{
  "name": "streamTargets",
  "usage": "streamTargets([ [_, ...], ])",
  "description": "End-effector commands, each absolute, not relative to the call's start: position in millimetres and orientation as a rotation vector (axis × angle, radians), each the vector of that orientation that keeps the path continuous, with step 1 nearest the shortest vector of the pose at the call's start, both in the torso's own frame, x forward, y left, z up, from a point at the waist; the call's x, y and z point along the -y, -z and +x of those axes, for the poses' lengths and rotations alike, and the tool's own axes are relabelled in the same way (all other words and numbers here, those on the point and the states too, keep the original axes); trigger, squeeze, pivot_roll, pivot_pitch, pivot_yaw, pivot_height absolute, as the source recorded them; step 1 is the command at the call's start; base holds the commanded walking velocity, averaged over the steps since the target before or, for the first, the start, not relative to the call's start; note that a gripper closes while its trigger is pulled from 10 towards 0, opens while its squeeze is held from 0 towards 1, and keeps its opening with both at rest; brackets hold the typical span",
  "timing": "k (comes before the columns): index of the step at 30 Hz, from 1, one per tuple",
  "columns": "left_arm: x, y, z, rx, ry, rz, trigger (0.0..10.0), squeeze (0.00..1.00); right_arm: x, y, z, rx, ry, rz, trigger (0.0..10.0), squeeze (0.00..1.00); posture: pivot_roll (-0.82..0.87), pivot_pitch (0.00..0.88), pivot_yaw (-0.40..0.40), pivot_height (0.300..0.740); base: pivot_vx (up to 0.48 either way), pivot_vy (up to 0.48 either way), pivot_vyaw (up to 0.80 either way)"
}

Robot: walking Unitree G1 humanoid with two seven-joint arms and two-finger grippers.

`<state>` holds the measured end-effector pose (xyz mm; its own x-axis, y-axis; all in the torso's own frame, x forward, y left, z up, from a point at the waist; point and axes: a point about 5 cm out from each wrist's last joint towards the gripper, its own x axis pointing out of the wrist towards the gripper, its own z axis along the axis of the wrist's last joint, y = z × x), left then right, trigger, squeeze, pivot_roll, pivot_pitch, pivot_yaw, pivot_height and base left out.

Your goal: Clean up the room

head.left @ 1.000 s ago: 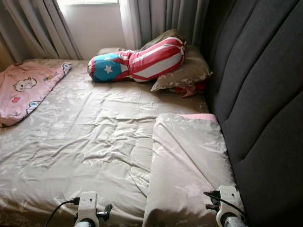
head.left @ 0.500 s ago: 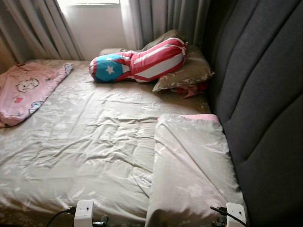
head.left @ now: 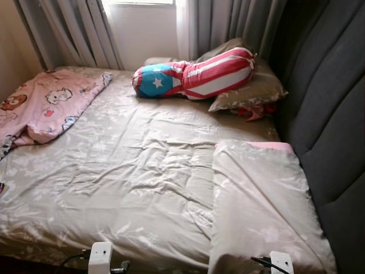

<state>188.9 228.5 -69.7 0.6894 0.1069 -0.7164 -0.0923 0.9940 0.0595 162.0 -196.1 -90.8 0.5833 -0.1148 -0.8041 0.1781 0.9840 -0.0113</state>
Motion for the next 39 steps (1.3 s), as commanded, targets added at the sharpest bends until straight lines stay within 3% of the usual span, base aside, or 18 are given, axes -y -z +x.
streamTargets([
  [1, -225.5, 72.1, 186.3, -0.823, -0.101, 0.026, 10.0, 0.0, 202.7, 93.0, 154.8, -0.956, 0.2, 0.064, 10.0, 0.0, -0.1, 0.0, 0.025, 0.74, 0.0, 0.48, 0.0],
  [14, -225.4, 70.9, 189.0, -0.82, -0.102, 0.026, 10.0, 0.0, 215.5, 92.2, 150.4, -0.957, 0.207, 0.062, 10.0, 0.0, -0.1, 0.0, 0.027, 0.74, 0.0, 0.48, 0.0],
  [25, -223.2, 70.6, 191.3, -0.819, -0.109, 0.017, 10.0, 0.0, 191.6, 92.0, 161.0, -0.948, 0.129, 0.028, 10.0, 0.0, -0.1, 0.0, 0.021, 0.74, 0.0, 0.48, 0.0],
  [39, -221.4, 68.0, 198.0, -0.814, -0.112, 0.01, 10.0, 0.0, 188.7, 89.7, 168.2, -0.941, 0.117, 0.019, 10.0, 0.0, -0.13, 0.0, 0.027, 0.74, 0.0, 0.48, 0.0],
])
